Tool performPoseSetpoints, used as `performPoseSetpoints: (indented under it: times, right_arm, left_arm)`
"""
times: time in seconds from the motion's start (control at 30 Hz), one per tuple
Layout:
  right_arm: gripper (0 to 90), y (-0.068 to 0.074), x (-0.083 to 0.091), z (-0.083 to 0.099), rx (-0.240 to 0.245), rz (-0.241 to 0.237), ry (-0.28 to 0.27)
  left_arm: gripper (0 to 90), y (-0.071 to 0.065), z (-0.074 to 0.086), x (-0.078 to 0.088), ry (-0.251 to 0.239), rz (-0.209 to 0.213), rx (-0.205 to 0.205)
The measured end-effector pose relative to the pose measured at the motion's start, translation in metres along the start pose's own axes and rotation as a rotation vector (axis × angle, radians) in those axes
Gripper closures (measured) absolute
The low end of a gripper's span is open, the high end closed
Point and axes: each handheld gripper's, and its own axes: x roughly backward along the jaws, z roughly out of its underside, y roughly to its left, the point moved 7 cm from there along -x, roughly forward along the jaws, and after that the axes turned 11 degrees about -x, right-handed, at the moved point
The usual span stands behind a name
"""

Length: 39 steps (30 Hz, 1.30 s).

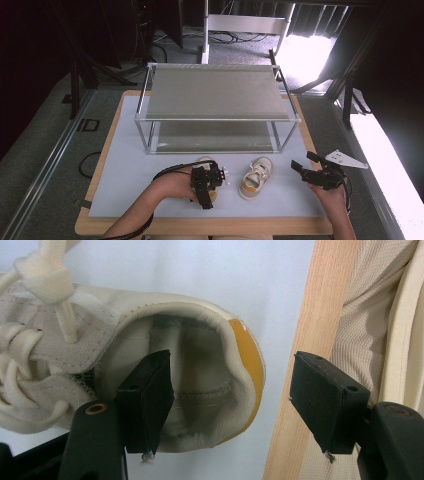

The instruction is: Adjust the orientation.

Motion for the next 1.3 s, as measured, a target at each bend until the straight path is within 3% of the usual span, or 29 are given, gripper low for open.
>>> performPoseSetpoints:
  times: [0.3, 0.43, 0.77, 0.9, 1.03, 1.3]
  right_arm:
    - [20.5, 0.023, 0.01, -0.016, 0.064, -0.045, 0.083]
    - [23.7, 0.041, 0.013, -0.023, 0.118, -0.105, 0.116]
    - [28.4, 0.081, 0.008, -0.022, 0.234, -0.223, 0.277]
    - [28.9, 0.09, 0.006, -0.023, 0.265, -0.237, 0.314]
    - [31.9, 0.103, 0.003, -0.025, 0.315, -0.249, 0.389]
    - [32.0, 0.119, -0.003, -0.019, 0.355, -0.265, 0.5]
  left_arm:
    - [34.0, 0.0, 0.0, -0.001, 0.013, -0.003, -0.004]
    - [34.0, 0.001, 0.002, -0.001, 0.006, 0.005, -0.003]
    - [34.0, 0.001, 0.0, -0.002, 0.014, 0.003, -0.011]
    - [34.0, 0.001, 0.0, -0.003, 0.016, 0.006, -0.011]
    - [34.0, 0.001, 0.0, -0.003, 0.019, 0.004, -0.014]
    - [34.0, 0.0, -0.001, -0.004, 0.022, 0.005, -0.012]
